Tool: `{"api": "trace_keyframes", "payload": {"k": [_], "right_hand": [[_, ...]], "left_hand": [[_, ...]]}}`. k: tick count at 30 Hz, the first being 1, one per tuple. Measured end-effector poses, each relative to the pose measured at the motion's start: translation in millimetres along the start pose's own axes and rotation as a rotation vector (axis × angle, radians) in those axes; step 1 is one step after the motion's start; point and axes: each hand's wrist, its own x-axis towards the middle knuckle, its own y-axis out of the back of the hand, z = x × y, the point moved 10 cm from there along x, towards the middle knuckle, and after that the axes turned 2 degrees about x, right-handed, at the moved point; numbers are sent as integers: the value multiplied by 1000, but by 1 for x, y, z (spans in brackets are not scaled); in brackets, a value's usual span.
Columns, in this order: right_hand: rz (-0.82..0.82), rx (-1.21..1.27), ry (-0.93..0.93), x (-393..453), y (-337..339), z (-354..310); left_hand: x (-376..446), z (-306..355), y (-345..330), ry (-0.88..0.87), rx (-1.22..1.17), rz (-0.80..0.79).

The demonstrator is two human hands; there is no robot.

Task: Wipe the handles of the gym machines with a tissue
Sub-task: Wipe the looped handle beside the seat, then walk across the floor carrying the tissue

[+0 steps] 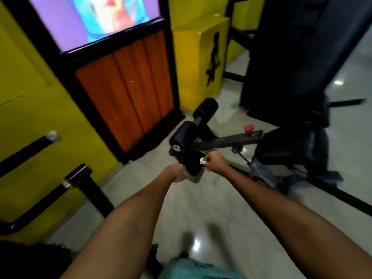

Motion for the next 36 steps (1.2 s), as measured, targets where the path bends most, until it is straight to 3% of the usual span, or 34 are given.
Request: {"api": "trace_keyframes", "payload": {"k": [11, 20, 25, 29, 36], "right_hand": [[240, 94, -461, -103, 77, 161], [426, 195, -766, -263, 92, 274], [528, 192, -833, -351, 112, 321], [507, 164, -947, -420, 128, 376], [587, 171, -934, -474, 170, 459]], "left_hand": [[61, 171, -42, -493, 297, -167], [9, 321, -133, -882, 504, -289], [-33, 405, -176, -1030, 554, -314], [-74, 482, -207, -1106, 574, -305], [-102, 586, -238, -1085, 623, -256]]}}
